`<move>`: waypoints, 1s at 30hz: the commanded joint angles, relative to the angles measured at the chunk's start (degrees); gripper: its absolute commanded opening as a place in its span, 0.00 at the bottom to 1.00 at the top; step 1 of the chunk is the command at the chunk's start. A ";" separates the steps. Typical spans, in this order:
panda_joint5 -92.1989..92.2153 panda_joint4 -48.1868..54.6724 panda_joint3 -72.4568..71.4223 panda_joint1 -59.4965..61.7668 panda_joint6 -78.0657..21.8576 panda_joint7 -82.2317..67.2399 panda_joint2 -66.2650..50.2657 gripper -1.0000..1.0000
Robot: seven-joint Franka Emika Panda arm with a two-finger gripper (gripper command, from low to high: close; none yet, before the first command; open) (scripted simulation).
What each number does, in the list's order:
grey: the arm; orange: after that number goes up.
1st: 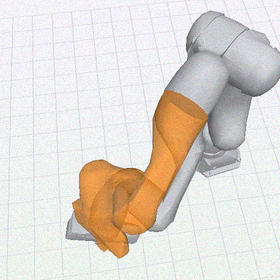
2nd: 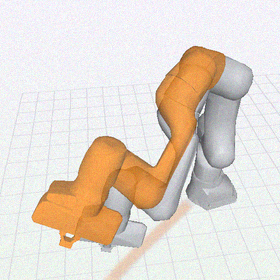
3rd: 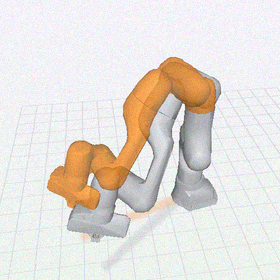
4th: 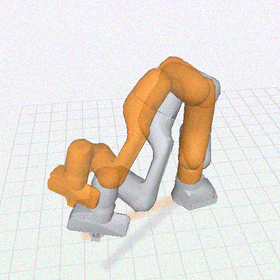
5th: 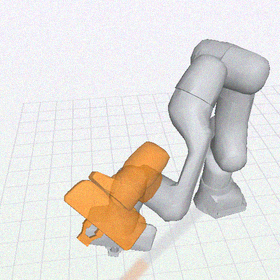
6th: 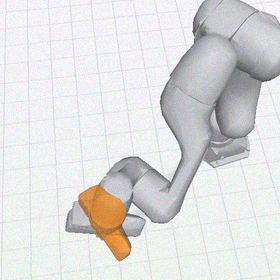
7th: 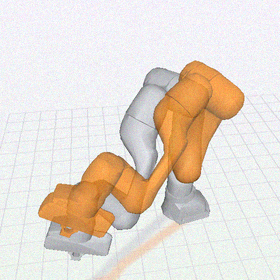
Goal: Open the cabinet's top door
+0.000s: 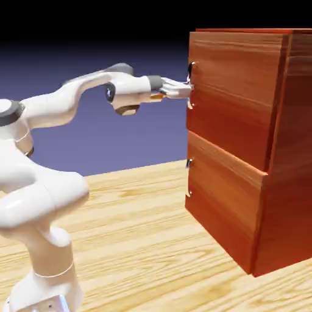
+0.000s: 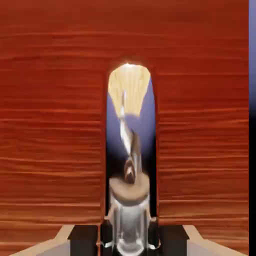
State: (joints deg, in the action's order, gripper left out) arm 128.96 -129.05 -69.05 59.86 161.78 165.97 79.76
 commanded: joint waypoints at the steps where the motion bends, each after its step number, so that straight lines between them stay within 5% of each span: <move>1: 0.43 -2.02 1.10 -1.01 -2.54 0.09 1.76 0.00; 14: 3.22 -26.74 14.13 -10.17 -34.93 -0.80 21.03 0.00; 30: -18.08 -43.87 46.74 -16.65 -63.94 -17.13 17.41 0.00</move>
State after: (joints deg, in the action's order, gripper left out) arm 110.85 -172.91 -22.30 43.21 97.91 148.85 97.17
